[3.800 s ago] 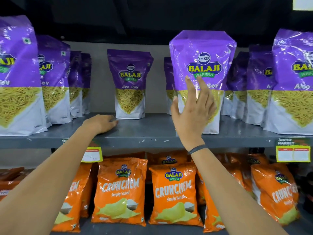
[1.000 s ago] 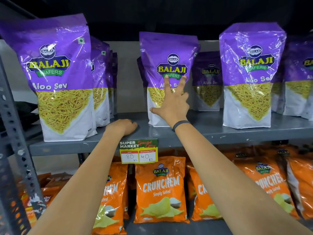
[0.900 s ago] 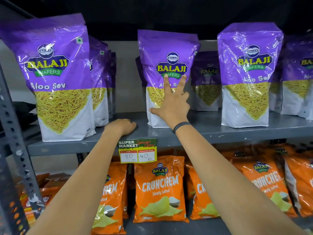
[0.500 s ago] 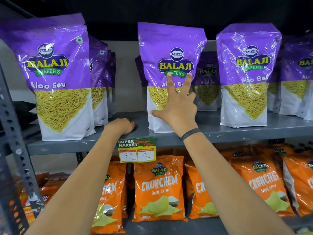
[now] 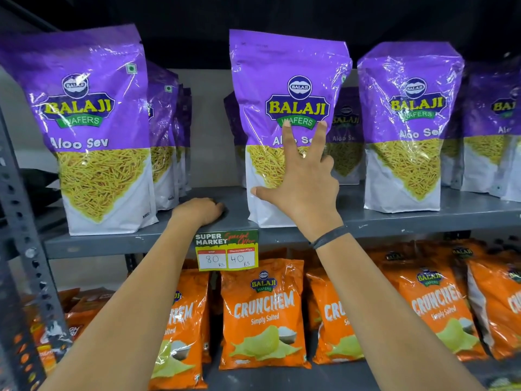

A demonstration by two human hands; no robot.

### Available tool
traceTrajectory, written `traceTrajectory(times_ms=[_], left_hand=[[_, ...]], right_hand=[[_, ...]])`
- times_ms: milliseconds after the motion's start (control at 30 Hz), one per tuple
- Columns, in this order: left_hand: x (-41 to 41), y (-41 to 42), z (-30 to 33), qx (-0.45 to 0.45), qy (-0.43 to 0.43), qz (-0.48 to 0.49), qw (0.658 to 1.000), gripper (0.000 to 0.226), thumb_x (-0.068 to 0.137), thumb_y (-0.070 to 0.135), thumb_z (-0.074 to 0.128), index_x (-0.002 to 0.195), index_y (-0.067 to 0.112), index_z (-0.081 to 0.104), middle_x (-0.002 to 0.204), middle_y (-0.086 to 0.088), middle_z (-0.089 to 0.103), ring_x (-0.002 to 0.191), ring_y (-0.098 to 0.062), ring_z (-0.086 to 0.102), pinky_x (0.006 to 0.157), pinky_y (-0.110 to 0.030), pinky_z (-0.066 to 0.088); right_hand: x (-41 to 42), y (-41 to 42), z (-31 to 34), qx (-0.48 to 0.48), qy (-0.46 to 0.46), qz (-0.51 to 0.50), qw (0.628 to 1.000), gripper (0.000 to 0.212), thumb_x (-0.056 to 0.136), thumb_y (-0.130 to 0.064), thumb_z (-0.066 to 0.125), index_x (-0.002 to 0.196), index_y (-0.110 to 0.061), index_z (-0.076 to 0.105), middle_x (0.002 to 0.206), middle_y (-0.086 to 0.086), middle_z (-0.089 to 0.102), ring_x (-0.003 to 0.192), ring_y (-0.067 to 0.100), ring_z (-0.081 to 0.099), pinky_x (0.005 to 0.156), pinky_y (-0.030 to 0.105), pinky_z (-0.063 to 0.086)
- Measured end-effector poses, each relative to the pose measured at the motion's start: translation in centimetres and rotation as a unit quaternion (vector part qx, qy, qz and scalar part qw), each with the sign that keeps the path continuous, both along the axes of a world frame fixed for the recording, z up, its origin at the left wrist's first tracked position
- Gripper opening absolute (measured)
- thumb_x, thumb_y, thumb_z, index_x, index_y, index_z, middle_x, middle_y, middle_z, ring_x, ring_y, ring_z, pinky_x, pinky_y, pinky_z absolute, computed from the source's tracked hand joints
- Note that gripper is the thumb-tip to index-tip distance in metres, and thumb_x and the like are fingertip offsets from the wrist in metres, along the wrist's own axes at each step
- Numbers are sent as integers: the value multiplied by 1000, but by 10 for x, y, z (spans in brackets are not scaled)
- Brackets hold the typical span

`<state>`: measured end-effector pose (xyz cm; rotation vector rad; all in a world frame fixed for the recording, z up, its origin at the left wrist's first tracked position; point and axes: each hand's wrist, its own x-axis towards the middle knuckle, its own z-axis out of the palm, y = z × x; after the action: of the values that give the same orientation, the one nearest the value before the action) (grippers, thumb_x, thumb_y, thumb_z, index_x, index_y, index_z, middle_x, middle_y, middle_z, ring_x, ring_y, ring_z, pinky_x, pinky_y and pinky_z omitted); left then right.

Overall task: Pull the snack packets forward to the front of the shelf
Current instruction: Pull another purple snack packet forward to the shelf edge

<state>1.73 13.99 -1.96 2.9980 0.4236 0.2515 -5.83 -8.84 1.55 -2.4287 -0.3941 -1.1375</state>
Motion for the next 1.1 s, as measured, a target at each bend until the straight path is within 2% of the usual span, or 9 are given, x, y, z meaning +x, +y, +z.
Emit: traceTrajectory(times_ms=[233,367,467,567,667,833,967,1100], left_hand=[[-1,2,1,11,9,-4,1000,62,90,51,22,133,15,49,140,-17,52,122,-35,52,104,-48,43],[-2,2,1,28,7,-10,1000,64,88,51,22,132,12,49,139,-15,52,124,-36,51,105,-46,43],[-3,3,1,38,3,-16,999,59,92,47,24,132,13,49,139,-18,52,123,-36,51,104,-44,43],[-5,1,2,28,3,-11,1000,55,96,44,24,135,13,46,141,-19,50,125,-36,49,104,-43,43],[-7,-2,2,34,2,-6,999,55,97,43,24,138,13,45,143,-17,49,128,-34,48,106,-42,41],[-6,4,1,46,2,-5,999,57,97,45,24,140,15,45,144,-16,49,129,-32,48,108,-41,41],[-6,2,3,39,-4,0,999,54,97,46,27,139,17,45,146,-15,48,131,-32,47,109,-39,39],[-5,-4,4,27,-17,1,999,50,98,42,30,136,17,49,146,-15,47,131,-32,47,110,-38,38]], right_hand=[[7,-1,-24,34,-82,29,996,92,79,-58,65,151,-27,17,159,20,-1,137,45,25,87,54,52],[10,-4,-45,90,-143,65,983,79,87,-58,55,149,-23,22,157,24,12,142,42,22,103,53,41],[11,-11,-54,165,-184,124,961,66,91,-47,56,144,-16,34,153,21,25,141,35,27,110,49,36],[14,-18,-55,220,-221,172,934,53,90,-35,61,135,-10,47,143,17,42,134,29,38,106,49,40],[19,-20,-51,226,-242,186,925,48,88,-33,64,128,-7,54,133,15,52,127,28,46,104,44,41],[22,-17,-46,189,-209,177,943,59,83,-47,66,130,-14,52,140,15,45,130,30,42,107,37,33],[21,-11,-50,139,-150,171,964,74,77,-56,68,138,-25,42,150,19,30,139,36,29,107,46,35],[23,-11,-52,138,-135,167,967,75,78,-57,67,140,-25,39,151,17,30,141,36,25,108,48,35]])
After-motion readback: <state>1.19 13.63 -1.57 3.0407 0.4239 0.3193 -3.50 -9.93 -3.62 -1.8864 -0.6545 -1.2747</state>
